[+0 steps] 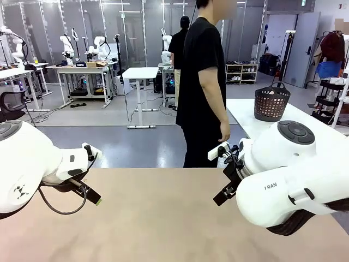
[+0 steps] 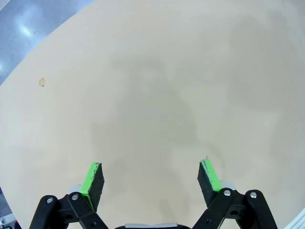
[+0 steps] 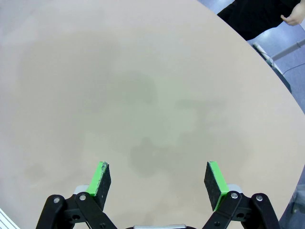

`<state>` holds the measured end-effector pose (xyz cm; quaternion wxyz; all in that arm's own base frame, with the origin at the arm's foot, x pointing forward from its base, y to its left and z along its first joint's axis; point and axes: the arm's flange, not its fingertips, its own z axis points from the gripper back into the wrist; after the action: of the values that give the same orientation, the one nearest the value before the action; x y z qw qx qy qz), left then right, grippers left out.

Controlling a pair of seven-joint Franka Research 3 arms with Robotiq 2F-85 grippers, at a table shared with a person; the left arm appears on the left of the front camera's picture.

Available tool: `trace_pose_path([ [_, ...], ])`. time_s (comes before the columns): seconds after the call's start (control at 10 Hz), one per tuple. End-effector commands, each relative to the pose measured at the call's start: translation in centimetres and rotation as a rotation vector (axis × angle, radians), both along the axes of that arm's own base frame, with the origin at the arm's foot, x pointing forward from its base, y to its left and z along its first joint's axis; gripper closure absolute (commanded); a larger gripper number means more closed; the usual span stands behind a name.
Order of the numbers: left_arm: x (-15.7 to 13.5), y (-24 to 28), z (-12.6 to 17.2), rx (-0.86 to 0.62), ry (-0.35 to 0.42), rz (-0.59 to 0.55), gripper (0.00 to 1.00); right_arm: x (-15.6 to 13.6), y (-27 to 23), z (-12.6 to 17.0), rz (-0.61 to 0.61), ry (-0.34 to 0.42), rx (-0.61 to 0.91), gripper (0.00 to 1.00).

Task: Fold the towel.
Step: Grab the top end of the 100 cm Hotel Towel extended by the human.

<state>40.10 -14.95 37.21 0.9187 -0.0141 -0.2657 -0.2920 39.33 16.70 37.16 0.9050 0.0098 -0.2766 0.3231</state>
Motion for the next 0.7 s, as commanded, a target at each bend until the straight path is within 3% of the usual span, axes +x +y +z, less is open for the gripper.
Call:
trace_pose_path([
  [0.0,0.0,0.0,0.0,0.0,0.0,0.001,0.0,0.0,0.0,0.0,-0.002,0.001,0.002,0.0],
  [0.5,0.0,0.0,0.0,0.0,0.0,0.0,0.0,0.0,0.0,0.0,0.0,0.0,0.0,0.0],
  [0.6,0.2,-0.5,1.3,-0.013,0.003,-0.018,0.0,0.1,-0.1,2.4,0.017,-0.005,0.011,0.0],
])
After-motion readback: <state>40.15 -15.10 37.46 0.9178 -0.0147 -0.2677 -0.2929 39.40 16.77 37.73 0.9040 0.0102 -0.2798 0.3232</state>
